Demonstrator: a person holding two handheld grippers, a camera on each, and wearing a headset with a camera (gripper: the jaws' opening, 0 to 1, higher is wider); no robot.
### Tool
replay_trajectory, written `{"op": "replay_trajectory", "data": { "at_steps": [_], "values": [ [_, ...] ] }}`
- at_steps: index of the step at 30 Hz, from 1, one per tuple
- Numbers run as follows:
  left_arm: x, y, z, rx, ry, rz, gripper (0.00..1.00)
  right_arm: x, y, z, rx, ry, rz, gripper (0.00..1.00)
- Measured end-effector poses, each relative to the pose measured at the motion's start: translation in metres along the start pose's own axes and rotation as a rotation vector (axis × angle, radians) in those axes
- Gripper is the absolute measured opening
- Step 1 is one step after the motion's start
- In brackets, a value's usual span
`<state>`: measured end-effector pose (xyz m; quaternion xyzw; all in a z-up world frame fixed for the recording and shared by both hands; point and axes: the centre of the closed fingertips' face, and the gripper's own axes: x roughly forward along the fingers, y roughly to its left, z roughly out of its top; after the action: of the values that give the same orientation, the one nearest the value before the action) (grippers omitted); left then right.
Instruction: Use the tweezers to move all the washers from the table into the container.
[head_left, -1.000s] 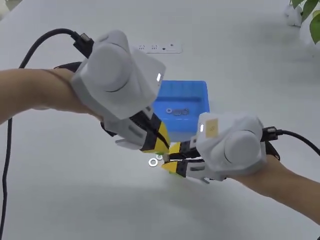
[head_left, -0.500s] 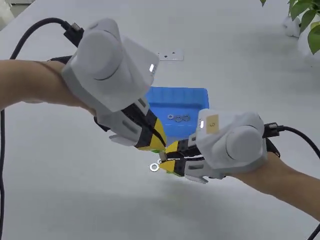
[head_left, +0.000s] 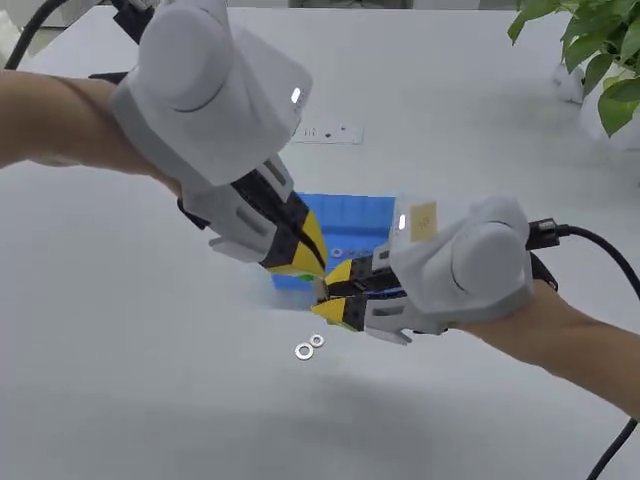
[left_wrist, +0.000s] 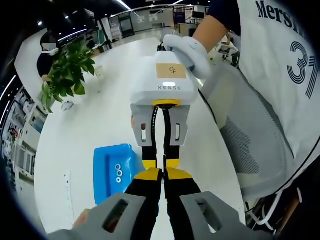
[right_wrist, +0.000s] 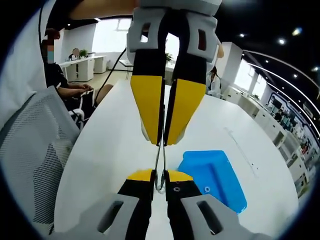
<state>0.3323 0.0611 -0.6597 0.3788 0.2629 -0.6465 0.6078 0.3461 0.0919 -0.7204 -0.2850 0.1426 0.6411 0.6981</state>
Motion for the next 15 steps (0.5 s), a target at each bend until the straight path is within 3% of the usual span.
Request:
{"op": "replay_trajectory", "data": {
  "at_steps": [15],
  "values": [
    [-0.022, 0.037, 0.006, 0.063, 0.016, 0.044, 0.06, -0.006, -0.046, 0.017, -0.04, -0.013, -0.076, 0.1]
  ]
}}
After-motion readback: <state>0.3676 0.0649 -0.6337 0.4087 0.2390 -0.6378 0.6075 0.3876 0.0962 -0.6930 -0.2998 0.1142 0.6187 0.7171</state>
